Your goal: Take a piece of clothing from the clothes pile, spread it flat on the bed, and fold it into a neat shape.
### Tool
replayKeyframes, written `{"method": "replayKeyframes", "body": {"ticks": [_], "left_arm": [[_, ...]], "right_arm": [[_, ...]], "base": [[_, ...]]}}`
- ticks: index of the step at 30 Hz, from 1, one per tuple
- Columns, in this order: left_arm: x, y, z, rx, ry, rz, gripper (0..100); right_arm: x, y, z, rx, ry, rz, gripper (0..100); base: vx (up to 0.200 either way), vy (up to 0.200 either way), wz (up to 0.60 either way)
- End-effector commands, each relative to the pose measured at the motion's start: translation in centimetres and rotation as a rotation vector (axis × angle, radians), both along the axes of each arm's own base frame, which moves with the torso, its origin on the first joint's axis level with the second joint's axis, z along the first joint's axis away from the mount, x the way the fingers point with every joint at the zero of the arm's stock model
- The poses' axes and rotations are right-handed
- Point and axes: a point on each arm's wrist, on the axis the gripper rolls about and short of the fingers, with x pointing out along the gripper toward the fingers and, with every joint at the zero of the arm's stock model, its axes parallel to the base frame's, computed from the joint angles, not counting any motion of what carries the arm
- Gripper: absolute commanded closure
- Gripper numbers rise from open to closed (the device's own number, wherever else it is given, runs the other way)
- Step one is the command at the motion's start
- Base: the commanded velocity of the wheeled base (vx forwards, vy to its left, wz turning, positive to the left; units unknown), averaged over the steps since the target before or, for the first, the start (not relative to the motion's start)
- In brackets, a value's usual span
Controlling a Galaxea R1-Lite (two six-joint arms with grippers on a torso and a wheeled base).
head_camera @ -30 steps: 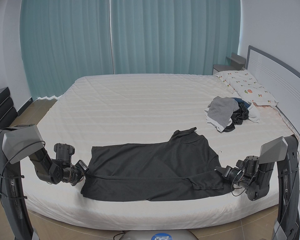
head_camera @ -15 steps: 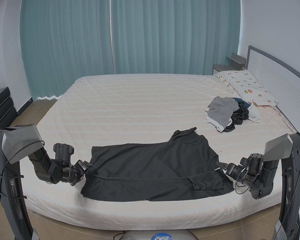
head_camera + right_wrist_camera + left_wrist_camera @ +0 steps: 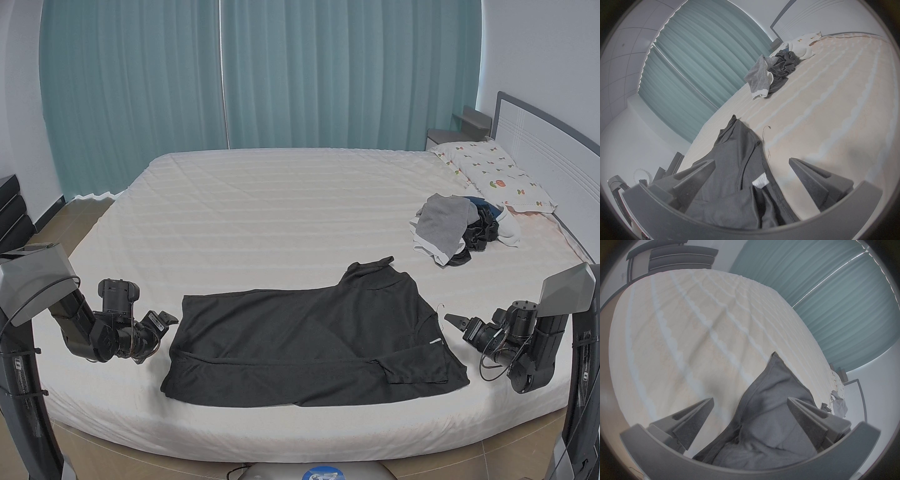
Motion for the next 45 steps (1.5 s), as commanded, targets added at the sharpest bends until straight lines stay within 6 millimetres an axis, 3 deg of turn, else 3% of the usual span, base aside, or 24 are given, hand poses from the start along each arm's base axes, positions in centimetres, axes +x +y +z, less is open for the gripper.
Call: {"method": "replayKeyframes", "body": {"ticks": [1,15,17,23,26,29,32,45], "left_arm": [[0.2,0.0,0.2,0.0,-0.01,0.0,0],[3.3,-0.1,1.1,0.048,-0.095,0.062,0],[5.4,-0.5,1.0,0.058,-0.135,0.06,0],[8.4,-1.8,-0.3,0.084,-0.146,0.009,0],[10.0,-2.1,0.1,0.079,-0.194,0.007,0],[11.2,-2.3,-0.9,0.076,-0.205,0.0,0],[12.2,-2.9,-3.3,0.102,-0.197,-0.02,0],[12.3,-2.8,-3.8,0.149,-0.191,-0.007,0]], "right_arm": [[0.0,0.1,0.2,-0.001,-0.012,0.002,0],[-0.5,0.2,-0.1,0.0,0.011,0.007,0],[-0.7,0.2,-0.2,0.003,0.021,0.007,0],[-0.7,0.3,-0.3,0.003,0.027,0.009,0],[-0.8,0.8,-0.4,0.003,0.03,0.021,0],[-0.9,1.3,-0.5,0.003,0.036,0.037,0],[-0.9,1.6,-0.5,0.002,0.038,0.047,0],[-1.0,2.1,-0.6,0.0,0.043,0.062,0]], "base": [[0.0,0.0,0.0],[0.0,0.0,0.0],[0.0,0.0,0.0],[0.0,0.0,0.0],[0.0,0.0,0.0],[0.0,0.0,0.0],[0.0,0.0,0.0],[0.0,0.0,0.0]]}}
